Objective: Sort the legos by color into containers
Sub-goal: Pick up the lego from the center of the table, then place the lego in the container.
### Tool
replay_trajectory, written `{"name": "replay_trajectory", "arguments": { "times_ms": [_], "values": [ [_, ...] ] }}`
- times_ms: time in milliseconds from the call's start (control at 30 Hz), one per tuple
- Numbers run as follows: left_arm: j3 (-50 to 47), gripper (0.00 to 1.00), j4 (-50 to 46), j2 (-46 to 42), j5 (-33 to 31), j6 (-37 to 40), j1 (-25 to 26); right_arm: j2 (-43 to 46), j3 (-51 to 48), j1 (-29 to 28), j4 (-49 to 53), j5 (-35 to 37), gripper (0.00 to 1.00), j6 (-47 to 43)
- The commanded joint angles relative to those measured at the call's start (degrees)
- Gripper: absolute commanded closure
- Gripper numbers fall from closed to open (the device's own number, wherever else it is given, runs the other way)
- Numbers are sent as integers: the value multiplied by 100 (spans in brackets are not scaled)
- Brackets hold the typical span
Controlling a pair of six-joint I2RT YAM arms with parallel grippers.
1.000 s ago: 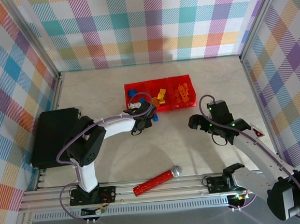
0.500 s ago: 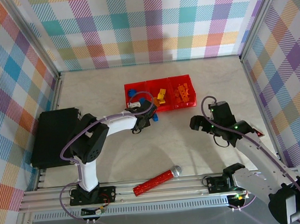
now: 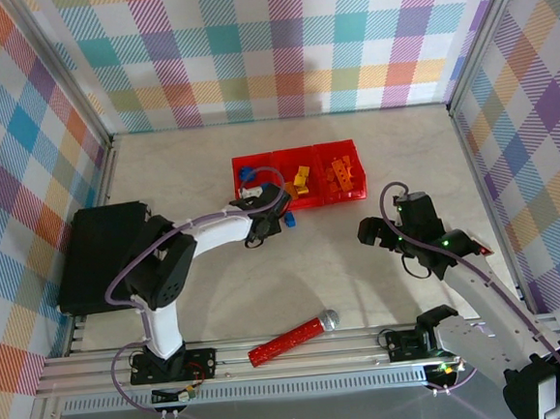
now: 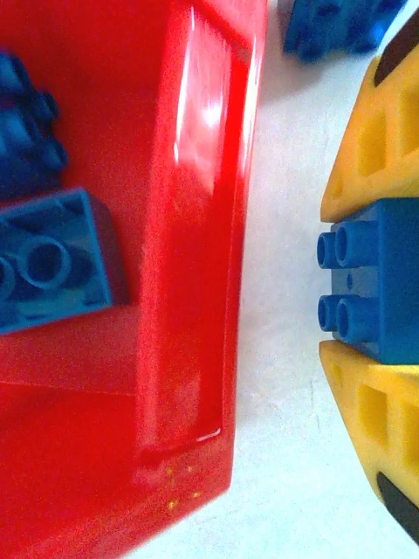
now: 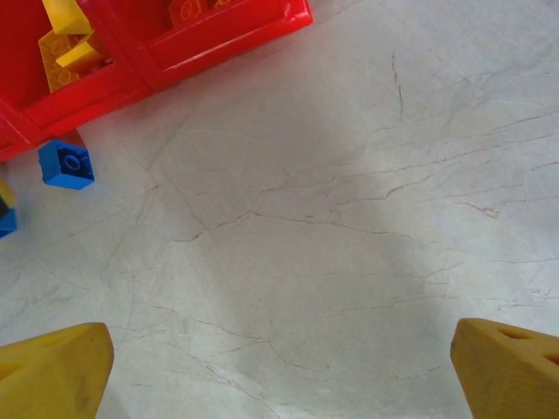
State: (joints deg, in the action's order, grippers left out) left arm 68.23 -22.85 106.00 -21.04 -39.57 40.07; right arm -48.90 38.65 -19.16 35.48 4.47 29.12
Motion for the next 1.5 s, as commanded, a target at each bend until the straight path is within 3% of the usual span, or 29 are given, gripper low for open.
{"name": "replay_trajectory", "arguments": {
  "times_ms": [0, 167, 333, 633, 867, 1100, 1467],
  "values": [
    [185, 76, -257, -792, 100, 387, 50, 58, 34, 31, 98, 62, 1, 43],
    [1100, 73, -942, -997, -254, 1207, -1, 35, 32, 33, 74, 48, 1, 62],
    [2243, 71, -1449, -300, -270, 1813, -407, 79, 44, 26, 157, 58, 1, 74],
    [3431, 70, -1446, 950, 118, 1847, -984, 366, -40, 26, 376, 219, 1, 32],
    [3636, 69, -1012, 1577, 746, 1700, -1309, 347, 51, 28, 496, 316, 1, -86],
    [3864, 58, -886, 1917, 1053, 1622, -1373, 337, 25, 36, 520, 361, 1, -114],
    [3872, 53, -749, 1773, 1086, 1586, -1402, 429, 6, 35, 608, 373, 1, -79]
  ]
}}
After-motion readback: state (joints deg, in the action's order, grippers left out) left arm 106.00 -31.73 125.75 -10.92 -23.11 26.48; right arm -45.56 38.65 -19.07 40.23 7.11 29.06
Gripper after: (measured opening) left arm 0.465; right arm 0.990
